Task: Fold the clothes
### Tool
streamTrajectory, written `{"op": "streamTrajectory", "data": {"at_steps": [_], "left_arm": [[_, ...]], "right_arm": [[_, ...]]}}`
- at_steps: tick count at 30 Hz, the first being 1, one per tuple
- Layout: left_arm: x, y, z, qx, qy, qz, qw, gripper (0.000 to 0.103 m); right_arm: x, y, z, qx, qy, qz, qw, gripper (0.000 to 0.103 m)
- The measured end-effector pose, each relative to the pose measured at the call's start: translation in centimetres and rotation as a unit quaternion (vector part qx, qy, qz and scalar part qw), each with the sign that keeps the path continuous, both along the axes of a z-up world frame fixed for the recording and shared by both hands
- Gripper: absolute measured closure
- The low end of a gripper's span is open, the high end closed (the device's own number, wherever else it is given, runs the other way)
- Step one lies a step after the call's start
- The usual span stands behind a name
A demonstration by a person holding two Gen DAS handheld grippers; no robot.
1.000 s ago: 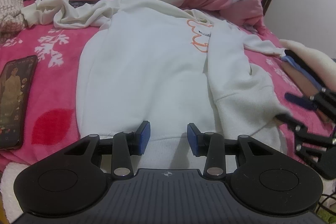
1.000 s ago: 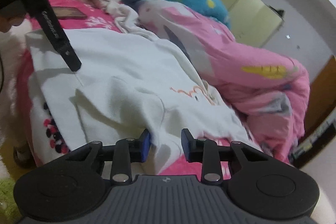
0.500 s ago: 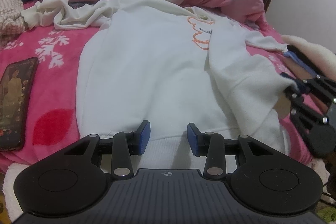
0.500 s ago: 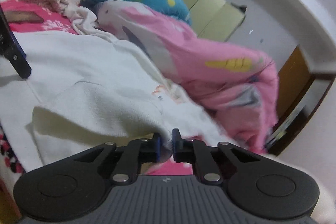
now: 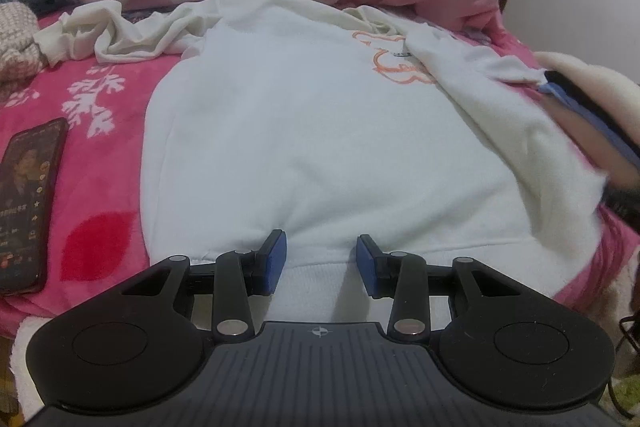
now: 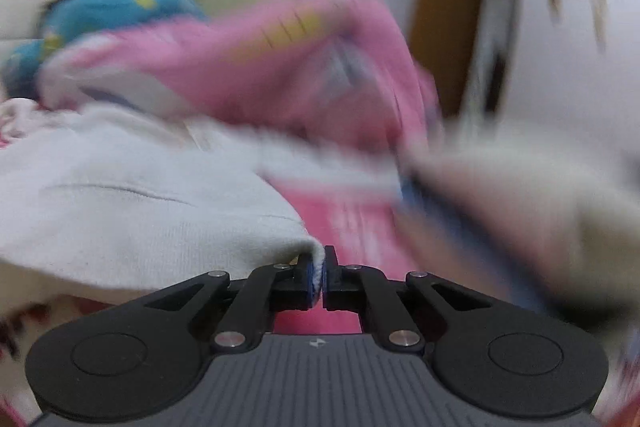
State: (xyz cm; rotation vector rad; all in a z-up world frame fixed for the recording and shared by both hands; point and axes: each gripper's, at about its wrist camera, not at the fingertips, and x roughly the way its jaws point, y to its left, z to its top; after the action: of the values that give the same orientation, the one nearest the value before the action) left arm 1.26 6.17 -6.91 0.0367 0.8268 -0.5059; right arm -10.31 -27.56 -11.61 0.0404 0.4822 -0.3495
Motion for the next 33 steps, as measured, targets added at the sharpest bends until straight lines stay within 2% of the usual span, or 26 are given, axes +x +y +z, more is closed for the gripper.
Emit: {"op": "streamTrajectory", "data": {"at_steps": [2,3,7,11,16,19,20,21,23,24,26,28,30,31,33], "left_arm": [[-0.4,0.2,0.5,0.005,-0.003,0.001,1.0000,0.065],[-0.8,0.5,0.7,0.007,-0.010,0.002,0.9999,0.065],[-2.2,2.0,1.2,0.019,-0.022,0.015,0.9995,0.064],[-3.5,3.9,1.3,0.033,-0.031,0.049,0.9978,0.065],[-3.6,5.5,0.9,0.029,-0.032,0.072,0.9964,0.065],[-2.8,5.2,0.4,0.025,-0.028,0.062,0.9973,0.066],[-2.6,5.0,0.1,0.021,-0.025,0.058,0.9978,0.071],[-2.2,4.9,-0.2,0.019,-0.019,0.059,0.9979,0.081],[-1.4,5.2,-0.6,0.006,-0.001,0.070,0.9975,0.094],[-1.2,5.6,-0.4,-0.014,0.007,0.077,0.9969,0.099],[-0.8,7.0,0.9,-0.073,0.019,0.090,0.9931,0.100],[-0.3,9.0,3.1,-0.157,0.017,0.098,0.9826,0.100],[0.5,10.3,5.1,-0.212,0.005,0.110,0.9710,0.101],[1.2,10.8,5.7,-0.226,0.001,0.118,0.9670,0.101],[2.0,10.3,4.8,-0.186,0.001,0.121,0.9751,0.099]], "right_arm": [[-0.2,-2.2,-0.8,0.087,-0.002,-0.019,0.996,0.099],[-0.3,-2.7,-0.6,0.107,-0.010,-0.023,0.994,0.099],[0.0,-3.8,0.6,0.131,-0.036,-0.022,0.990,0.099],[0.0,-5.9,-1.2,0.191,-0.024,-0.029,0.981,0.098],[-0.1,-5.3,-1.1,0.174,-0.012,-0.030,0.984,0.097],[-0.3,-5.0,-1.0,0.172,-0.007,-0.033,0.985,0.097],[-0.4,-5.0,-0.9,0.172,-0.006,-0.035,0.984,0.097],[-0.4,-4.9,-0.9,0.170,-0.005,-0.036,0.985,0.097],[-0.4,-4.7,-0.9,0.163,-0.002,-0.038,0.986,0.097],[-0.4,-4.6,-0.9,0.159,0.000,-0.039,0.987,0.097],[-0.3,-4.4,-0.7,0.153,0.004,-0.040,0.987,0.097],[-0.3,-4.4,-0.7,0.154,0.006,-0.042,0.987,0.097],[-0.3,-4.4,-0.6,0.156,0.007,-0.042,0.987,0.097],[-0.3,-4.4,-0.6,0.155,0.008,-0.042,0.987,0.097],[-0.3,-4.3,-0.6,0.152,0.009,-0.043,0.987,0.097]]}}
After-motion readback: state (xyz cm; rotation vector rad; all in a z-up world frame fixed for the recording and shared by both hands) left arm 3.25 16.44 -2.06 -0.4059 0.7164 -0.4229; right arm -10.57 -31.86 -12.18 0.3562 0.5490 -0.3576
